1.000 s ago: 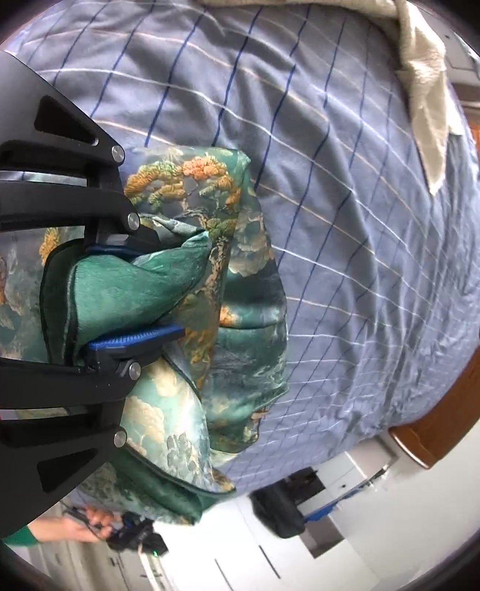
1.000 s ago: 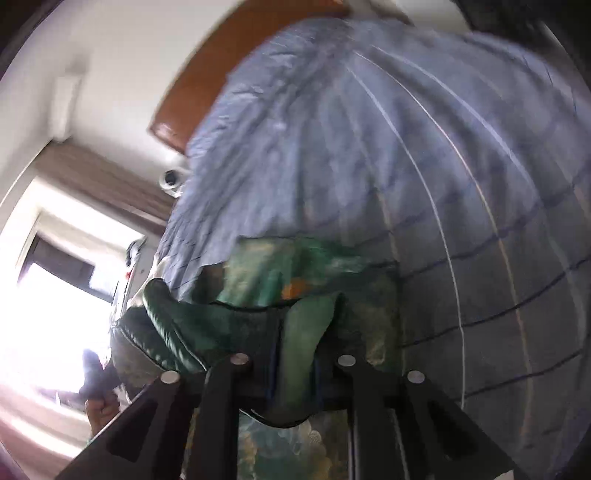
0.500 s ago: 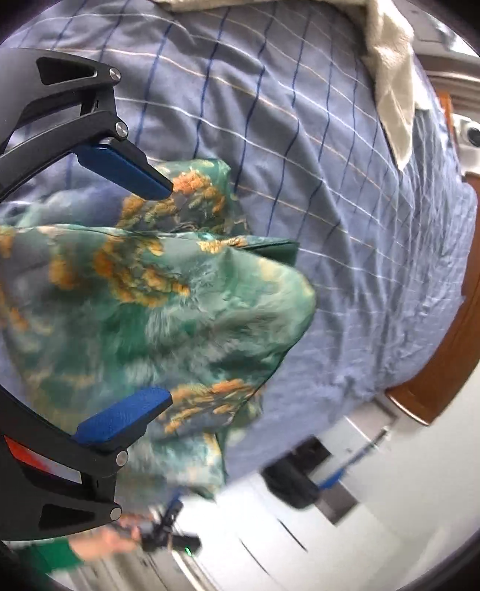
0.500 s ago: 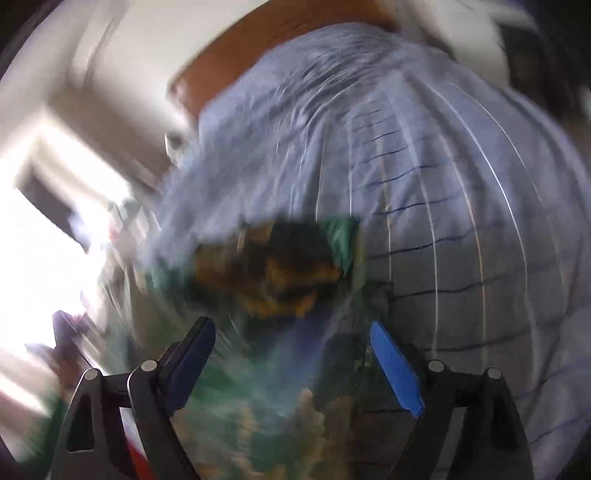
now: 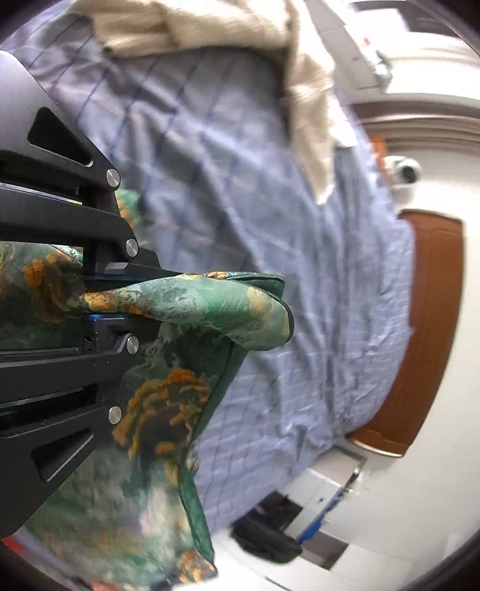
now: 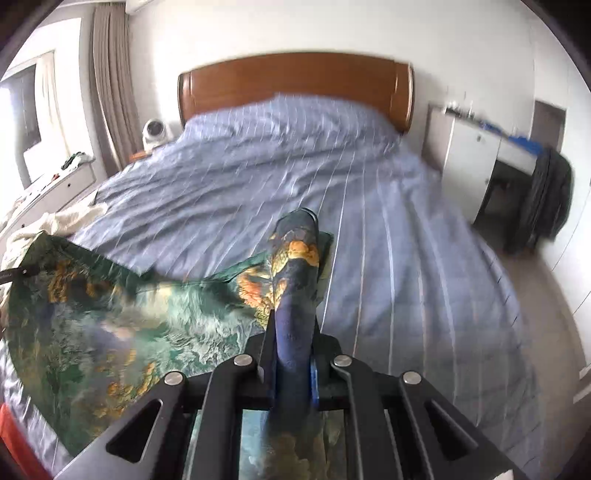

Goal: Fold large clothes

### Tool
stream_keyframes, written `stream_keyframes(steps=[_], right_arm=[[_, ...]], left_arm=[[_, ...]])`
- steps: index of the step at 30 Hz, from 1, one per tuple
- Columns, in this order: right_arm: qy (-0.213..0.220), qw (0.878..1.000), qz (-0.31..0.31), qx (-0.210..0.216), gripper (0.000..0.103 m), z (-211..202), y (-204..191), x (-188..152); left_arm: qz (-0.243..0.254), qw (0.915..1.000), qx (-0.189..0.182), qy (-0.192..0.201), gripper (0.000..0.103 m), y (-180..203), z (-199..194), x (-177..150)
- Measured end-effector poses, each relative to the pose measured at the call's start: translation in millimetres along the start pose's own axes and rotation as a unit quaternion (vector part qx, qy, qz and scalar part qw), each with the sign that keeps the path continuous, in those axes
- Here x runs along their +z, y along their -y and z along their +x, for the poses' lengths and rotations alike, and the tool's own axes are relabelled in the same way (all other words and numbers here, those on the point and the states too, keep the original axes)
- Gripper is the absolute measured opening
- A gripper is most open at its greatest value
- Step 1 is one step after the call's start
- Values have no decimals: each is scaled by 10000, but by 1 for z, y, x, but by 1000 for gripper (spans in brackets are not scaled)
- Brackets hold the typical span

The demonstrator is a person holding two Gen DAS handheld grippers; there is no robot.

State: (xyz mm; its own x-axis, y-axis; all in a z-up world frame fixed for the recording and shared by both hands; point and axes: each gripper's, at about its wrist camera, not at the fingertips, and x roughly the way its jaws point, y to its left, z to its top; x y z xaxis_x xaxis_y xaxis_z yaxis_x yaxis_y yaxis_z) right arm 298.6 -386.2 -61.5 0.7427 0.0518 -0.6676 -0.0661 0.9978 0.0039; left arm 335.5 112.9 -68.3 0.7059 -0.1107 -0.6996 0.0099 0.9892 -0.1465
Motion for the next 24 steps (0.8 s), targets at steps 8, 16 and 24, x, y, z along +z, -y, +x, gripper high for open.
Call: stream_keyframes(steps=[8,16,24], right_arm=[[-961,9944,52,-439,12,99,2,-58],[-711,9964,317,-330,14,114,7,-90],[-546,9973,407,-289,16,115,6,-92]], left_arm=[[507,9951,776,-342,17,0,82,-62],[362,9971,643,-157,19,-2,90,-69],[107,9993,362,-62,21,-7,91,-73]])
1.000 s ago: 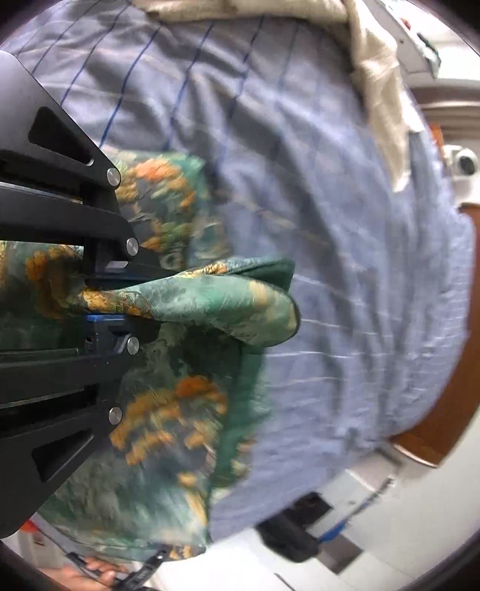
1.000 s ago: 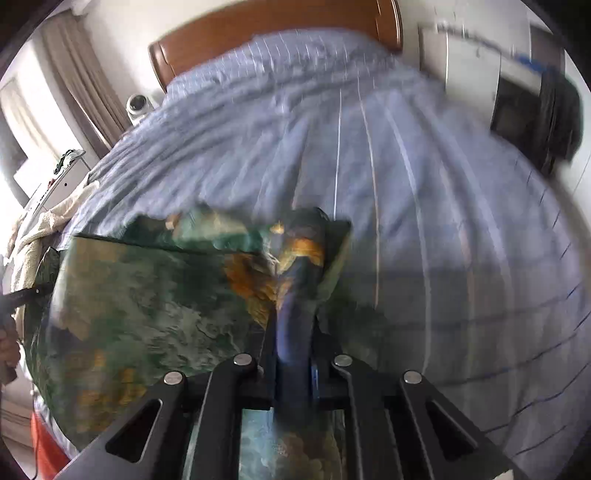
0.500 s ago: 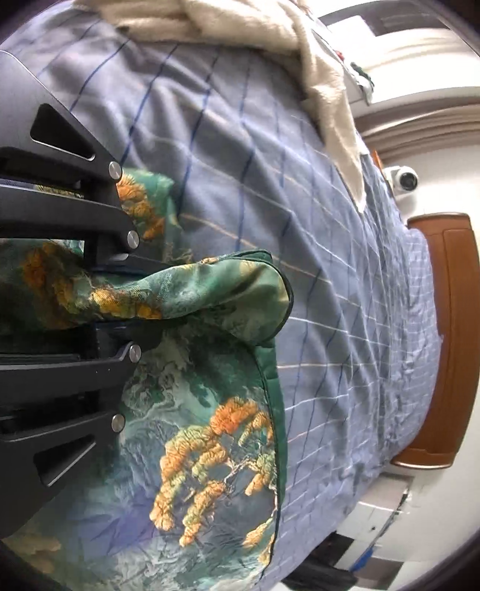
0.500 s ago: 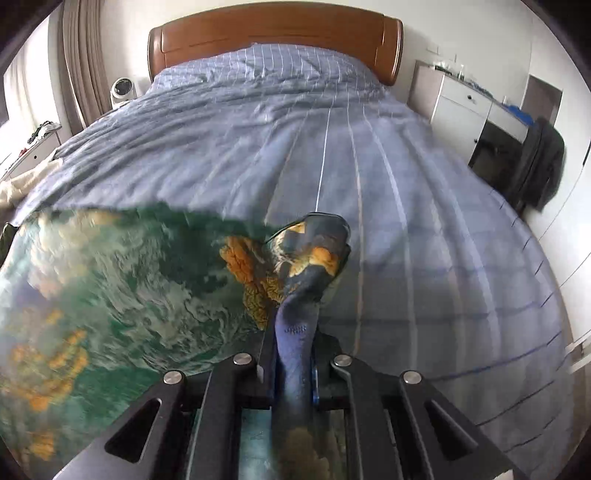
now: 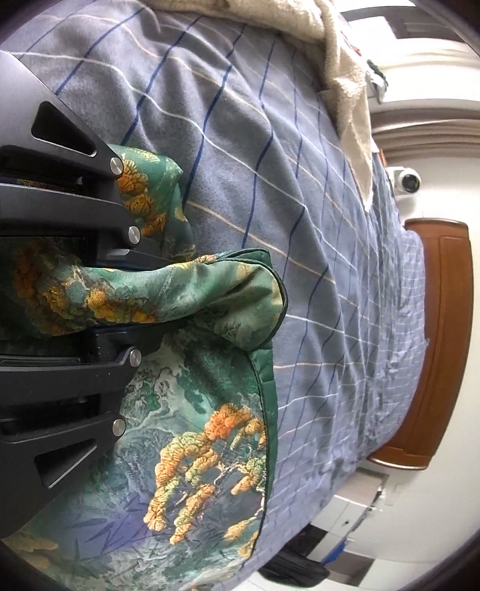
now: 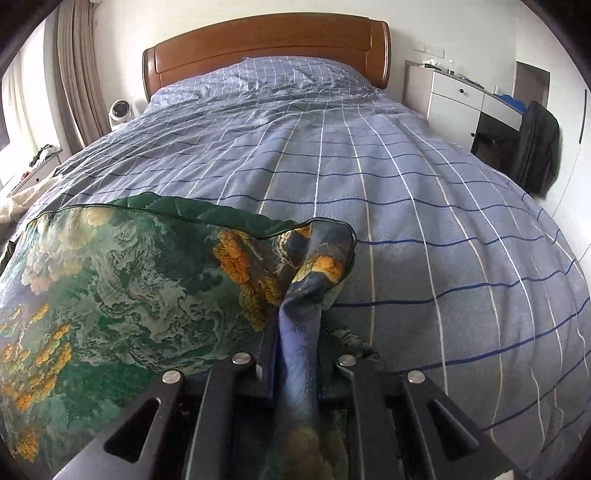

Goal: Fold large clothes

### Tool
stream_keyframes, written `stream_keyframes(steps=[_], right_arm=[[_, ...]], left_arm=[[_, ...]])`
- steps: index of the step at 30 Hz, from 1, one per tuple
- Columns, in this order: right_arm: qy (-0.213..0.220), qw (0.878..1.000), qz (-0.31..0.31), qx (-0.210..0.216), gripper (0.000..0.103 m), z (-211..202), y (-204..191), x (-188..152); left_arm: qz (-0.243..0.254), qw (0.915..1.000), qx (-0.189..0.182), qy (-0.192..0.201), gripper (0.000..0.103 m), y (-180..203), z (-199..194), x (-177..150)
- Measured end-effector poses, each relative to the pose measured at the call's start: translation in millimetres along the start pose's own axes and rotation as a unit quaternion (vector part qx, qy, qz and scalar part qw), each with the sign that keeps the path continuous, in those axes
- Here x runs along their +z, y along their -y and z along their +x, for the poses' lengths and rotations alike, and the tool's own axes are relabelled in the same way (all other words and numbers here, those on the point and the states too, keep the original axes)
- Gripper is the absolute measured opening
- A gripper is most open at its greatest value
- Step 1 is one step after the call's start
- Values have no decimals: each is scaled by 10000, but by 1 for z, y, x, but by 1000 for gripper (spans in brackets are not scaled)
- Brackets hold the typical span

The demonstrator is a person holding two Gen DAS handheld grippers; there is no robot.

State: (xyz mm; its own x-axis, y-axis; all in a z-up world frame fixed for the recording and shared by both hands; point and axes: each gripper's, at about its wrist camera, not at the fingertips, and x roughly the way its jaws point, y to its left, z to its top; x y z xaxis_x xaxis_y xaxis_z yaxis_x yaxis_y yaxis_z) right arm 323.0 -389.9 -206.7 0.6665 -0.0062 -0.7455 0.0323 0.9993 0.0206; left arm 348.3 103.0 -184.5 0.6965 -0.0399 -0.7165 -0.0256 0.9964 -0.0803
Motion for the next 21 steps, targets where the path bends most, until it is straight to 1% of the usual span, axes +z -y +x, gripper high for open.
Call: stream_keyframes(steps=[14,16,17,19,20,21], right_arm=[[25,9998,132,161,16,0,5,-2],[29,9997,147,180,16,0,5,-2],[31,9997,143,176,16,0,6,-2],[34,9998,131,165,16,-1,5,-1],[27,9998,120,149,17,-1,5,-1],[12,9998,107,142,18,-2,5,0]], left_arm=[[-1,10000,-6,11,21,0,-1,0],[-9,10000,-3,31,23,-1,-3,0],[-18,10000,23,45,27,-1,-5,0],[-62,9998,162,37,44,-2,-10,1],[-103,9995,283,3,61,-3,-14,3],[-130,9994,330,-34,76,-5,-17,5]])
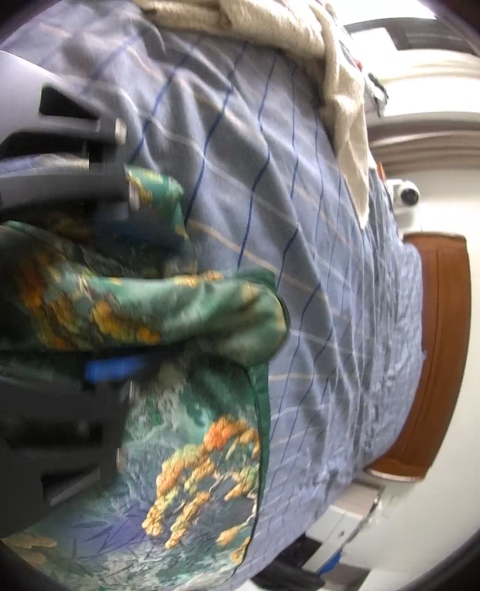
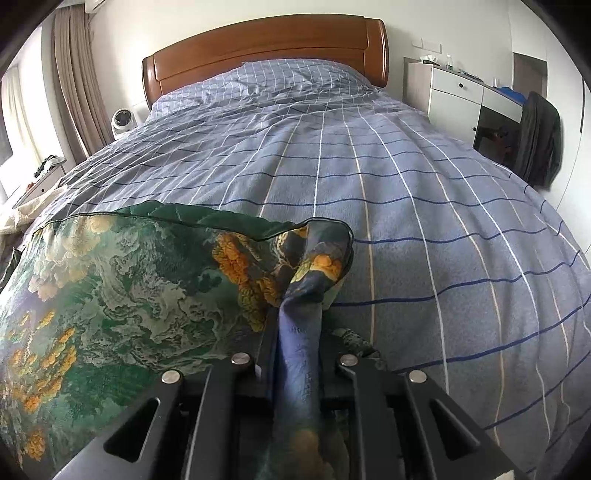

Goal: Fold large clothes

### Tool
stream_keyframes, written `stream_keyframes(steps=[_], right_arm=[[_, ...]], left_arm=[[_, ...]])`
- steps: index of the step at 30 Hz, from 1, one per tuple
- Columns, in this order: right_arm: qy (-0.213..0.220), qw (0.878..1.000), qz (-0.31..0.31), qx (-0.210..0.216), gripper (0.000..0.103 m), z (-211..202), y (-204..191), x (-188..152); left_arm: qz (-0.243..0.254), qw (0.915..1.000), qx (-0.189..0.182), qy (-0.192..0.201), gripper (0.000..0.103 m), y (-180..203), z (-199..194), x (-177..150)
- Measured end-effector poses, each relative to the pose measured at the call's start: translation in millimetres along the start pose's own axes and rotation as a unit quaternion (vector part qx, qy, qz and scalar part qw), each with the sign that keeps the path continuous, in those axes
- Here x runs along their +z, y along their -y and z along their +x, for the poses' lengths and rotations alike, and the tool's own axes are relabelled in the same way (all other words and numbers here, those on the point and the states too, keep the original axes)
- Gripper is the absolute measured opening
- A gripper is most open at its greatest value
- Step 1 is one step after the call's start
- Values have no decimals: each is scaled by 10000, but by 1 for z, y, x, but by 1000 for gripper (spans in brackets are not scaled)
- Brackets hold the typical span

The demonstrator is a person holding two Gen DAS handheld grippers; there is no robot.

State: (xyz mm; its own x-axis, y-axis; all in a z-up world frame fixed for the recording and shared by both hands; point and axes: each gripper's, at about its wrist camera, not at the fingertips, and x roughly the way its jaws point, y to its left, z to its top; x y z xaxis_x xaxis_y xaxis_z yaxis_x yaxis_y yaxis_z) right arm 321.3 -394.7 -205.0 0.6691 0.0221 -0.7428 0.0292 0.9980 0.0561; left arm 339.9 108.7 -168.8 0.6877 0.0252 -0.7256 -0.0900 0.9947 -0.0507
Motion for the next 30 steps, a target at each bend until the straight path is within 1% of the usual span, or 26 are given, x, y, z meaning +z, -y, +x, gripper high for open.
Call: stream_keyframes(steps=[2,4,5,6,7,9,11,12,14,16,17,18,20,21,23,24,26,30], right_arm=[[-76,9999,7,69,19,-2,2,3],[-213,9996,71,143,24,-7,8,9],[-280,9995,112,137,40,-15,13,14],[-287,9995,132,87,62,-23,16,18],[-212,9996,152,84,68,-34,20,21],[170,9996,182,134,69,-67,27,25],[418,9990,109,95,69,-94,26,26],[470,9988,19,163,69,-106,21,25],[413,9980,-124,460,69,-117,8,19],[199,9956,-244,884,69,-117,-10,10],[99,9940,-283,1054,69,-115,-19,4],[29,9926,-313,1175,69,-111,-28,-2],[-32,9916,-343,1250,69,-105,-43,-16],[-68,9915,-331,1254,69,-102,-47,-22],[-154,9915,-222,1271,69,-100,-51,-36],[-158,9914,-161,1291,69,-102,-50,-44],[-110,9911,-118,1322,69,-110,-48,-60],[-9,9914,-290,1272,69,-133,-48,-93]], left_arm=[[-41,9999,-25,-106,86,-6,-15,6],[-47,9999,-140,-88,86,-10,-35,8],[-16,9997,-233,0,86,-11,-52,9],[37,9995,-292,114,87,-10,-67,9],[114,9990,-357,243,87,-7,-80,10],[369,9962,-552,569,94,8,-111,12],[622,9915,-804,812,98,32,-130,13],[719,9898,-911,827,99,42,-133,14],[1000,9846,-1278,654,99,78,-124,18],[1120,9824,-1413,495,99,106,-106,25],[1143,9826,-1401,420,99,117,-96,28],[1116,9838,-1380,264,99,132,-79,34],[1055,9847,-1386,-19,98,148,-56,40],[1115,9844,-1343,-233,98,158,-43,38],[1330,9826,-1180,-542,95,168,-28,26],[1469,9810,-1112,-602,95,170,-26,16],[1713,9785,-1049,-458,95,169,-36,-1],[2284,9683,-997,-186,95,167,-69,-33]])
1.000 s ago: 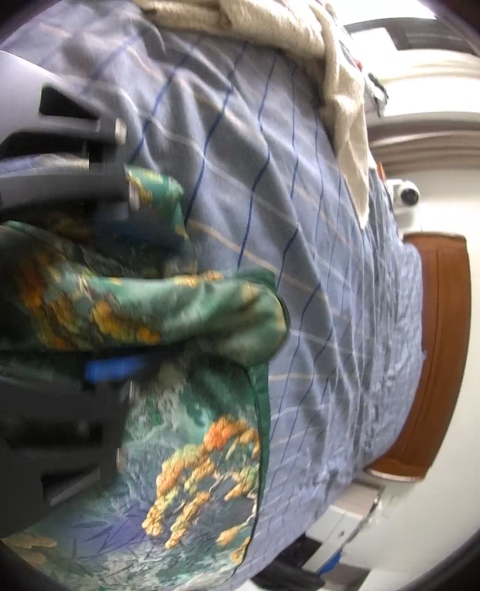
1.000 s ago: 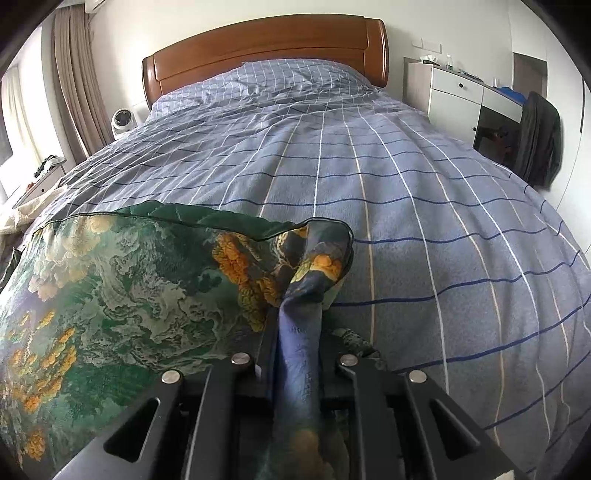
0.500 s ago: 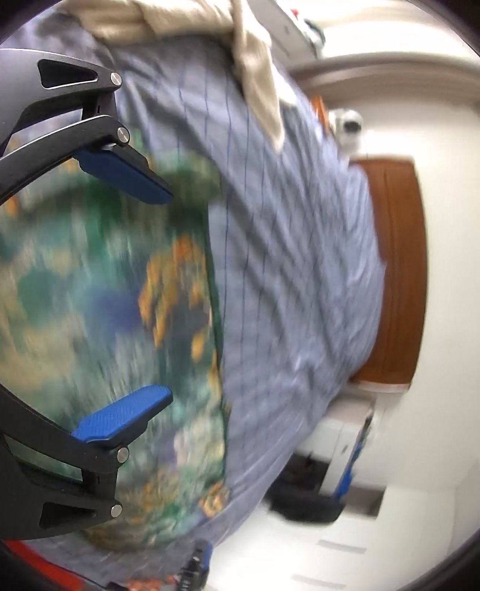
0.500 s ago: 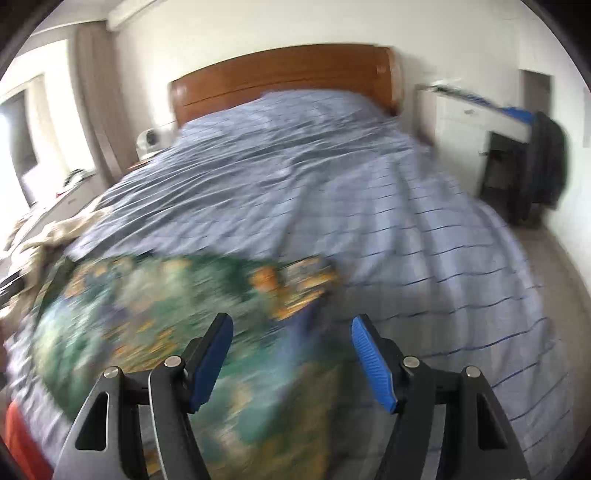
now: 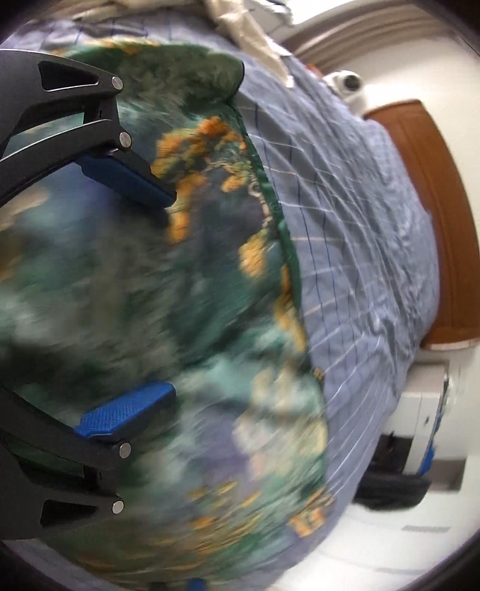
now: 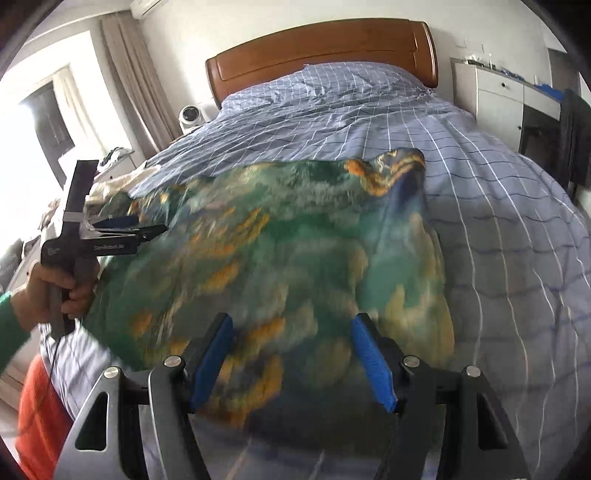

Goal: Fold large clothes

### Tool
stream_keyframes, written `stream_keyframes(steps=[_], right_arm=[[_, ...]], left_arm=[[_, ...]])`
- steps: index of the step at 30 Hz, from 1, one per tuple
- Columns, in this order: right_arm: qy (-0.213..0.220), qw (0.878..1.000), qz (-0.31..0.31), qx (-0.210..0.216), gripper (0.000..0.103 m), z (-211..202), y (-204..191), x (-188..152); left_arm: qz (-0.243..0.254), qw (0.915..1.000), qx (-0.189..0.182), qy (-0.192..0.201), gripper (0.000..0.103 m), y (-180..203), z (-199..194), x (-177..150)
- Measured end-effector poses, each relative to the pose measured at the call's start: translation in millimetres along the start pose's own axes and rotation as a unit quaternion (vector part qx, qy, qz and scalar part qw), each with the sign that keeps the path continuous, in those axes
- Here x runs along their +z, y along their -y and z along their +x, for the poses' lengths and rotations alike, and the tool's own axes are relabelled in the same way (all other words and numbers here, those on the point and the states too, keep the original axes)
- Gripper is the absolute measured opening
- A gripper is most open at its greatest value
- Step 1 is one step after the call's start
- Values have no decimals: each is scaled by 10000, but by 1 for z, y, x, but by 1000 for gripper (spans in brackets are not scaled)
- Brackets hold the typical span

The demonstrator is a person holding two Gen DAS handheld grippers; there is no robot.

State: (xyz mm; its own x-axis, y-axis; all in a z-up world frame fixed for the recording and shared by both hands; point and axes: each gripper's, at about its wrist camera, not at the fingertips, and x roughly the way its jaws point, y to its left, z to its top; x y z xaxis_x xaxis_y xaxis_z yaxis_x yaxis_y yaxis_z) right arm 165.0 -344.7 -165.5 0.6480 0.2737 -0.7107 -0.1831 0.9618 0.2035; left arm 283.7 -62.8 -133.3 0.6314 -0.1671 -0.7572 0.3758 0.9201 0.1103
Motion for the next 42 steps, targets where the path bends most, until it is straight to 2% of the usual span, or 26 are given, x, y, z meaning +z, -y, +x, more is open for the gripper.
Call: stream_keyframes(steps=[3,6,10,14,17,20,21,23,25,26,28,29,31,33,34,35,36,39,42], right_arm=[[11,9999,-123,-81,69,-15,-6,-16],[50,9999,-38,-98,69,-27,-9,-25],[-13,9992,407,-2,69,-37,2,-39],[-248,9949,976,39,69,-45,21,-60],[-213,9919,1253,77,69,-56,31,-67],[-124,9824,1807,454,77,-55,43,-66],[-106,9773,2026,609,78,-50,47,-65],[-165,9589,2703,845,78,-29,57,-63],[-168,9406,3260,940,78,-10,68,-65],[-121,9289,3587,908,79,-2,74,-67],[276,9050,4088,1141,82,3,84,-69],[448,8966,4238,1207,83,4,88,-68],[658,8825,4480,1269,83,10,95,-67],[618,8720,4729,1103,83,24,99,-67],[630,8727,4731,1035,82,27,99,-66],[676,8789,4637,893,74,28,95,-63],[724,8889,4469,699,59,25,92,-62],[969,9187,3818,299,39,6,70,-55],[1307,9522,2759,-84,34,-25,38,-35]], left_arm=[[260,9996,96,93,96,13,-13,-16],[270,9994,147,167,96,19,-25,-32],[219,9996,67,185,96,25,-45,-52],[641,9977,-40,206,96,38,-69,-73],[604,9973,-312,262,96,37,-83,-72],[131,9963,-759,394,96,34,-89,-56],[8,9954,-850,453,96,35,-86,-49],[-120,9935,-964,596,96,40,-80,-39],[-76,9900,-1239,674,96,54,-72,-35],[55,9884,-1371,644,96,64,-67,-37],[371,9863,-1566,368,96,81,-49,-40],[457,9871,-1520,220,99,90,-42,-45],[521,9872,-1497,178,102,95,-33,-51],[460,9869,-1537,156,102,94,-30,-49],[428,9865,-1577,125,102,93,-31,-47],[406,9856,-1638,77,102,91,-34,-45],[380,9850,-1686,15,101,86,-35,-41],[137,9839,-1777,-154,99,70,-51,-28],[-83,9833,-1818,-71,98,55,-74,-8]])
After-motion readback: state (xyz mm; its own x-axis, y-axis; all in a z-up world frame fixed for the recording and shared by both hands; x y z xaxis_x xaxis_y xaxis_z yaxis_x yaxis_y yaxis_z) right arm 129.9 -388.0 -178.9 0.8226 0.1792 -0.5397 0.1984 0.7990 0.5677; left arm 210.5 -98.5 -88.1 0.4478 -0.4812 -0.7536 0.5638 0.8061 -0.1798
